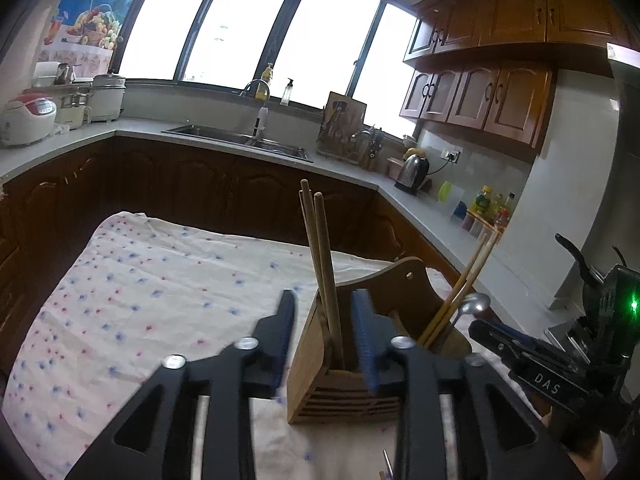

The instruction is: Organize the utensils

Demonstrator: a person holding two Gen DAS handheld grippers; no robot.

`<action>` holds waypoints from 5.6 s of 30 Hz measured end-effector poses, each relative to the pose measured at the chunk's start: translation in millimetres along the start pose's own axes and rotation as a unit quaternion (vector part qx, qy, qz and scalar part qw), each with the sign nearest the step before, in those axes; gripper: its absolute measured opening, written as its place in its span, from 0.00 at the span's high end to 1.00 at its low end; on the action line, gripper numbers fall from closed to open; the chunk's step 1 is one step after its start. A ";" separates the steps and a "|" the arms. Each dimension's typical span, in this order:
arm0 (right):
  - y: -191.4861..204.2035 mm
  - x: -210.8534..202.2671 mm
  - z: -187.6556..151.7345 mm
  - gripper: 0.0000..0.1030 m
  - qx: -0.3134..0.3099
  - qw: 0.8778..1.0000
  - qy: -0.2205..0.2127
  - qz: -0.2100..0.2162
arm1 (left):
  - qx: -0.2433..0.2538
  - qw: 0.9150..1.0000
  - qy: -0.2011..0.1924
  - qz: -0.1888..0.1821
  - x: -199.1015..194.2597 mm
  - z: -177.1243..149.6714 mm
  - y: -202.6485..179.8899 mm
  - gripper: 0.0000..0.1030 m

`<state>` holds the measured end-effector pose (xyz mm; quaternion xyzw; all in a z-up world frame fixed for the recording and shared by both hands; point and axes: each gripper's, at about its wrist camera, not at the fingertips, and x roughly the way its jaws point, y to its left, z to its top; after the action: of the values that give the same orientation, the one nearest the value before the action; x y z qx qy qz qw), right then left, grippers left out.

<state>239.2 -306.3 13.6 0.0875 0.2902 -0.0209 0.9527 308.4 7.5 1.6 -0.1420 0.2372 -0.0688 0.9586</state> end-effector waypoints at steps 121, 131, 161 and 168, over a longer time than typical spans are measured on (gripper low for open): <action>48.8 -217.6 -216.9 0.00 -0.040 0.989 -0.142 -0.008 | 0.114 0.983 -0.066 0.131 -289.2 -201.0 -29.3 0.01; 49.2 -217.0 -216.1 0.00 -0.040 0.989 -0.143 -0.007 | 0.116 0.982 -0.067 0.131 -288.7 -203.1 -32.3 0.01; 50.7 -216.7 -213.0 0.00 -0.039 0.988 -0.148 -0.009 | 0.117 0.982 -0.068 0.132 -287.8 -205.0 -34.4 0.01; 50.0 -217.1 -213.1 0.00 -0.038 0.988 -0.147 -0.009 | 0.117 0.982 -0.068 0.131 -287.8 -205.2 -36.0 0.01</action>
<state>-53.6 -221.4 -31.7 0.0442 0.1480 -0.0309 0.9875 -44.0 -18.5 -36.0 -0.0010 0.1778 0.0398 0.9833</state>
